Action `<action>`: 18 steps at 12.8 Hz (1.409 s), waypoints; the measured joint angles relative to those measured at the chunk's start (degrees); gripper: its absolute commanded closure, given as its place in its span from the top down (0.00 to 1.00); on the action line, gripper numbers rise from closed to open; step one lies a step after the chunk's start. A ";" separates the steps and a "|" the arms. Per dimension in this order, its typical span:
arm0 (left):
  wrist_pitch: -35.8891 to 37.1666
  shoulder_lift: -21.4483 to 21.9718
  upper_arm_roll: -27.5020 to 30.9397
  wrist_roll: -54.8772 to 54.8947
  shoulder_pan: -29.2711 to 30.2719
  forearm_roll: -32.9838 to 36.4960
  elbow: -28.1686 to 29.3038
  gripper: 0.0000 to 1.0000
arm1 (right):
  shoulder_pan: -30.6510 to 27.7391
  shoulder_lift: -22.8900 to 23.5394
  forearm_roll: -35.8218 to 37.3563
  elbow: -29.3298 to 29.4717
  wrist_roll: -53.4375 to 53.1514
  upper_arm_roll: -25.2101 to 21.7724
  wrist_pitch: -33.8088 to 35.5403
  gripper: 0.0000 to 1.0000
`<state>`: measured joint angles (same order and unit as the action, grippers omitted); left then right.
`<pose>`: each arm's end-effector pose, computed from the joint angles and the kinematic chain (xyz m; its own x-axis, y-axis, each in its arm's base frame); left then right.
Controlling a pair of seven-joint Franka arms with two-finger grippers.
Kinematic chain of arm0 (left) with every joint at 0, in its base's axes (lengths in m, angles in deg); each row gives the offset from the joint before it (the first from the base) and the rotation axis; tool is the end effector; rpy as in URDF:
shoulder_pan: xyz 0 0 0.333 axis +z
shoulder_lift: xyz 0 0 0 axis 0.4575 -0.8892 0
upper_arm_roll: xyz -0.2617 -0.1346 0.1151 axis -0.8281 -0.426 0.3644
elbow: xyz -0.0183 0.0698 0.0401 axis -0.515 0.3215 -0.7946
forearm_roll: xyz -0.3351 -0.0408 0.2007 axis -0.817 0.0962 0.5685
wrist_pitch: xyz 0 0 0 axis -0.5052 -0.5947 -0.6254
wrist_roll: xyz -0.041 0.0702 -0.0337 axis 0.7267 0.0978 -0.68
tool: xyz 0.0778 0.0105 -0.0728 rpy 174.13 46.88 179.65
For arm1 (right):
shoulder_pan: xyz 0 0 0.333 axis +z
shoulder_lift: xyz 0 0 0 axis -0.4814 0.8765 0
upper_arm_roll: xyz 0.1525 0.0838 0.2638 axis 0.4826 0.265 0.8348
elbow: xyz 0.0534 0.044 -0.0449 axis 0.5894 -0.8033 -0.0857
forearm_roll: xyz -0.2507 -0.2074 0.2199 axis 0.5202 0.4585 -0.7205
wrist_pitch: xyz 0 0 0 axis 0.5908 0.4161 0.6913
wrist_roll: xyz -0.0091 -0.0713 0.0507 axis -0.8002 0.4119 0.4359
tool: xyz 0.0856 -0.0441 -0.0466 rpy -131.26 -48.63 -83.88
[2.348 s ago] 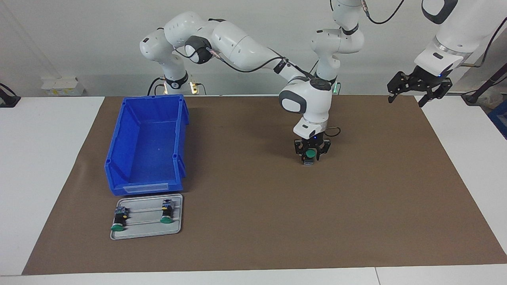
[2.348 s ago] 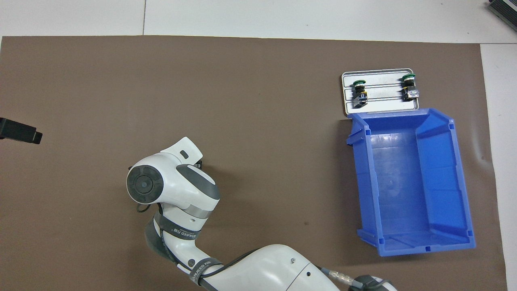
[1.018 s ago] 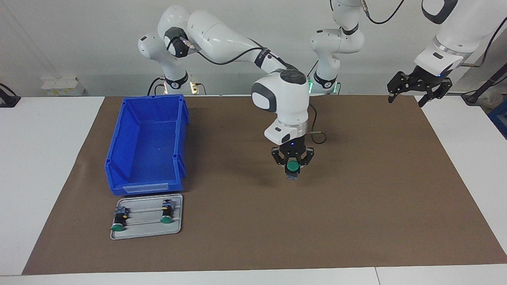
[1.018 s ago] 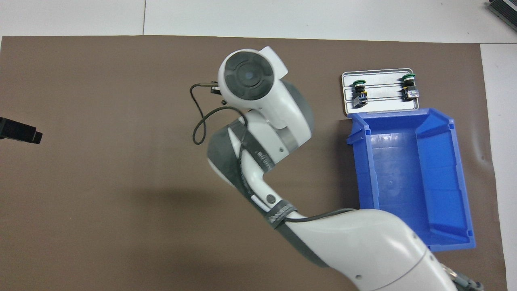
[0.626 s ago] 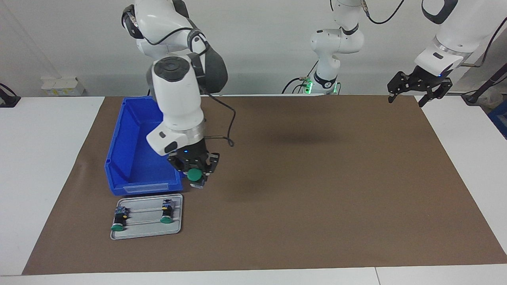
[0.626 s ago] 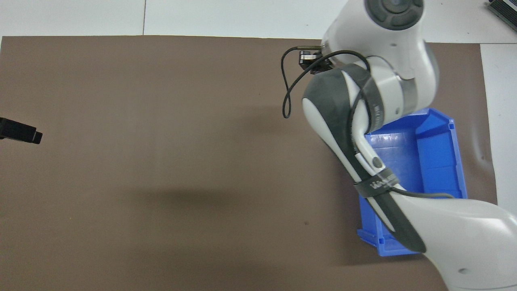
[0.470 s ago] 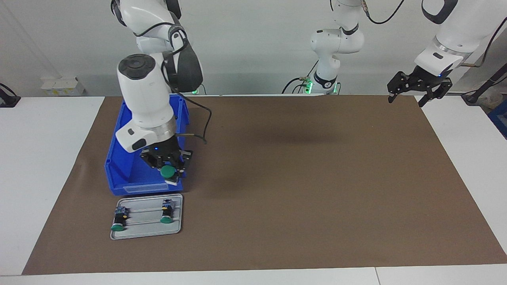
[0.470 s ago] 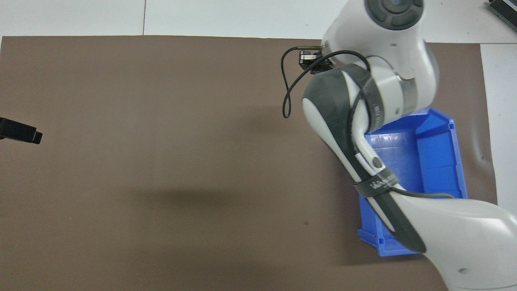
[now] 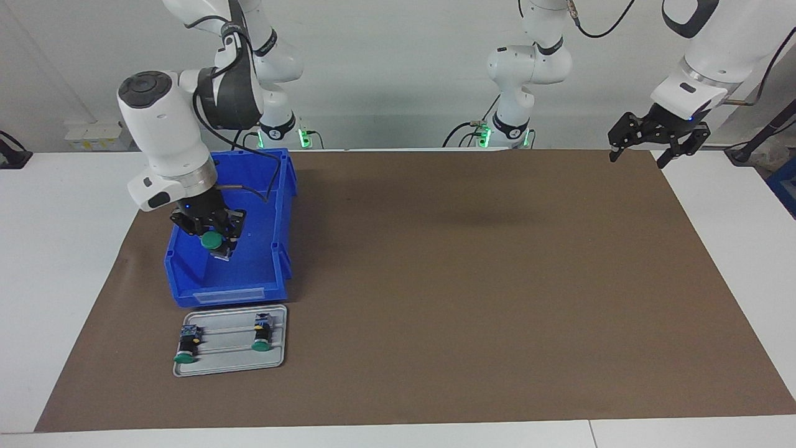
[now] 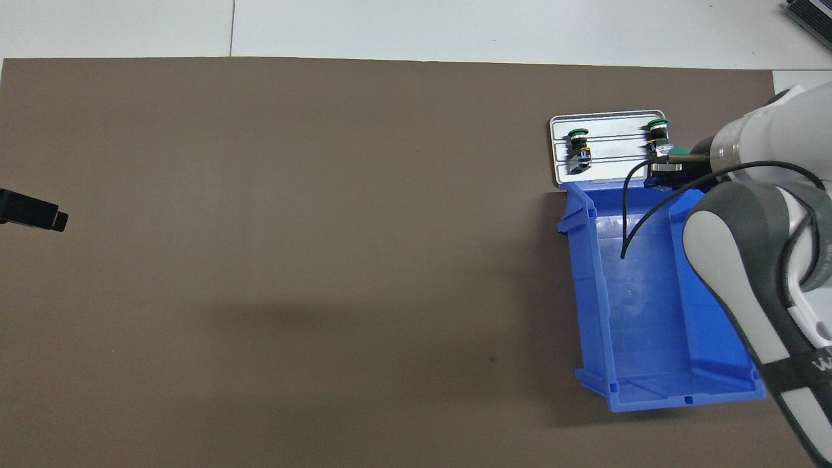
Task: Place and press button with both arms
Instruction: 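Carry the button with the right gripper over the blue bin, then lower the button into the blue bin and open the right gripper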
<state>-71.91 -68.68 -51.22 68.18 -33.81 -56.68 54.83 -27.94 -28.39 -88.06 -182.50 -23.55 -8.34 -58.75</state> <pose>0.5475 0.0050 0.6389 0.9681 -0.2493 -0.0231 -0.2487 -0.9682 0.0270 0.5952 0.0156 0.4831 0.9910 -0.0997 0.0889 -0.0980 -0.9949 -0.0225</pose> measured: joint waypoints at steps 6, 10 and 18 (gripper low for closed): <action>0.00 0.00 0.00 0.00 0.00 0.00 0.00 1.00 | -0.44 -4.11 -0.88 -19.22 3.95 0.52 -21.16 0.00; 0.00 0.00 0.00 0.00 0.00 0.00 0.00 1.00 | -0.46 -1.25 -0.89 -25.91 6.39 0.38 -32.43 0.15; 0.00 0.00 0.00 0.00 0.00 0.00 0.00 1.00 | -0.46 -0.47 -0.89 -26.18 6.52 0.38 -32.79 0.94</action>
<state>-71.90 -68.68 -51.22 68.18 -33.81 -56.68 54.83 -28.40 -28.86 -88.95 -208.67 -17.03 -7.96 -91.54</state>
